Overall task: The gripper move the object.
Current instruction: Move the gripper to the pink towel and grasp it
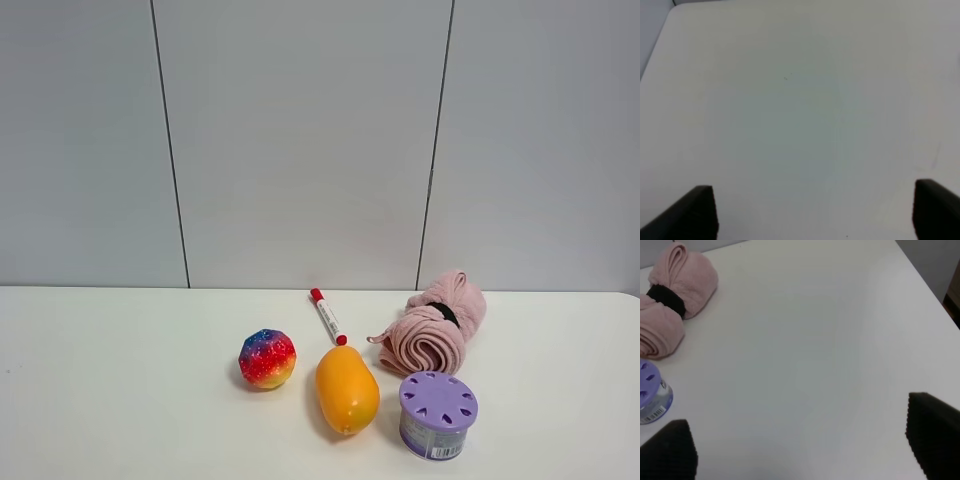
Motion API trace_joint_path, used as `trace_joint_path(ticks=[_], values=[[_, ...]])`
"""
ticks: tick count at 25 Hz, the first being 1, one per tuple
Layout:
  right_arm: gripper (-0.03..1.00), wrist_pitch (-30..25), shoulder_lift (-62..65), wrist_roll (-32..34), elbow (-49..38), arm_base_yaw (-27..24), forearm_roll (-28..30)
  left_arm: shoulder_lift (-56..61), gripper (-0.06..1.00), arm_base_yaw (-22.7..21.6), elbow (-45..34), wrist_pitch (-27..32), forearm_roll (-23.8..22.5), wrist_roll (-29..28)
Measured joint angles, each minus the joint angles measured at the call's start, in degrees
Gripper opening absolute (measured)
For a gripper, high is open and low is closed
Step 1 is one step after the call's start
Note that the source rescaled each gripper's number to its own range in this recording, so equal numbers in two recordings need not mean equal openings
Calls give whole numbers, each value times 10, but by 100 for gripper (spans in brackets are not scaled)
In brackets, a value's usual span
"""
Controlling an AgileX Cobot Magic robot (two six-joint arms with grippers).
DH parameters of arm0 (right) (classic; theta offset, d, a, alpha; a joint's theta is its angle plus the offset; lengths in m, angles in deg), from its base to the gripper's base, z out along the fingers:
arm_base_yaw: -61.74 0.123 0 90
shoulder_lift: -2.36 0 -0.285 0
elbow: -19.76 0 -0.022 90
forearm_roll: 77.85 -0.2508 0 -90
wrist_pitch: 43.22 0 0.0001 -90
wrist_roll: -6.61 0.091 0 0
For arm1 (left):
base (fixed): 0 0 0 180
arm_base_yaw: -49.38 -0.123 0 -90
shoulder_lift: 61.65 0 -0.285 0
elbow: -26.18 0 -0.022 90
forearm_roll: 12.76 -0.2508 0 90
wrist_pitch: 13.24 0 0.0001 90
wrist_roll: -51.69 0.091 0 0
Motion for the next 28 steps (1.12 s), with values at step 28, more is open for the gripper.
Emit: trace_joint_path(ticks=[28], values=[[100,117,-287,-275,161,0,-360,0,100,0,0,0,0,0]])
